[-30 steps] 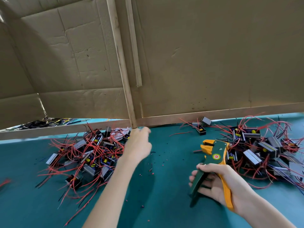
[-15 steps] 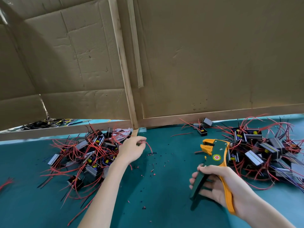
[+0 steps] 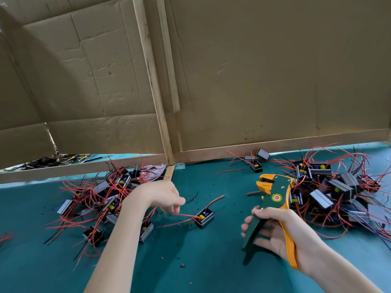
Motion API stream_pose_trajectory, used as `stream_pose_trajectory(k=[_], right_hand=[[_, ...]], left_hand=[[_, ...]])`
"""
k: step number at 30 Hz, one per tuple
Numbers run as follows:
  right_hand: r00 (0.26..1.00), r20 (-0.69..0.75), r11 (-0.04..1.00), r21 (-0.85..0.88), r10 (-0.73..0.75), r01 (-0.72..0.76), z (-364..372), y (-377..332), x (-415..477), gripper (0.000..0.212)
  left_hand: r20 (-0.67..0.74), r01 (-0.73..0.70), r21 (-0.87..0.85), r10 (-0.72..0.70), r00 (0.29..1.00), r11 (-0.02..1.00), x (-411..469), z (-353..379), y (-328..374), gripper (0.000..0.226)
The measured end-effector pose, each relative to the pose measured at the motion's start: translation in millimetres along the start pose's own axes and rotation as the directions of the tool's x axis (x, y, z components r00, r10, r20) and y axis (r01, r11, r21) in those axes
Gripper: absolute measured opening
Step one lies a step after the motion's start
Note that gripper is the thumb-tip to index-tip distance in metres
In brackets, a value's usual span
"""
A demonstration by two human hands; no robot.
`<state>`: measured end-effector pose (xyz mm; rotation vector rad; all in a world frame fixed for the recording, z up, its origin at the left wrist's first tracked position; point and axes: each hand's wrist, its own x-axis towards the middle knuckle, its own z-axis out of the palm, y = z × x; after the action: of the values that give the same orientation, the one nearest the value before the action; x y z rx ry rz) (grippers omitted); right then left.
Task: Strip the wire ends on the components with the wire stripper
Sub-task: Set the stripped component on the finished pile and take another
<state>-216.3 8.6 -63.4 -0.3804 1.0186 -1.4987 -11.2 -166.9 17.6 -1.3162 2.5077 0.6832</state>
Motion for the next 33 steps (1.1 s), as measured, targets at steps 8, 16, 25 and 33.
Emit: stream_pose_trajectory(k=[8, 16, 25, 33], right_hand=[[1.0, 0.015, 1.0, -0.02, 0.002, -0.002, 4.1, -0.3, -3.8, 0.029], [1.0, 0.019, 1.0, -0.019, 0.006, -0.006, 4.1, -0.5, -4.6, 0.031], [0.999, 0.032, 1.0, -0.023, 0.019, -0.018, 6.7, 0.2, -6.6, 0.028], [0.998, 0.053, 0.998, -0.066, 0.025, -0.022, 6.8, 2.1, -4.4, 0.024]], left_hand=[[-0.319, -0.212, -0.131, 0.161, 0.934, 0.968, 33.0, 41.7, 27.5, 0.015], [-0.384, -0.303, -0.249, 0.194, 0.903, 0.92, 54.7, 69.6, 31.2, 0.014], [-0.396, -0.35, -0.461, 0.164, 0.903, 0.815, 54.6, 68.5, 25.7, 0.019], [-0.403, -0.464, -0.682, 0.239, 0.884, 0.565, 49.4, 64.7, 29.7, 0.014]])
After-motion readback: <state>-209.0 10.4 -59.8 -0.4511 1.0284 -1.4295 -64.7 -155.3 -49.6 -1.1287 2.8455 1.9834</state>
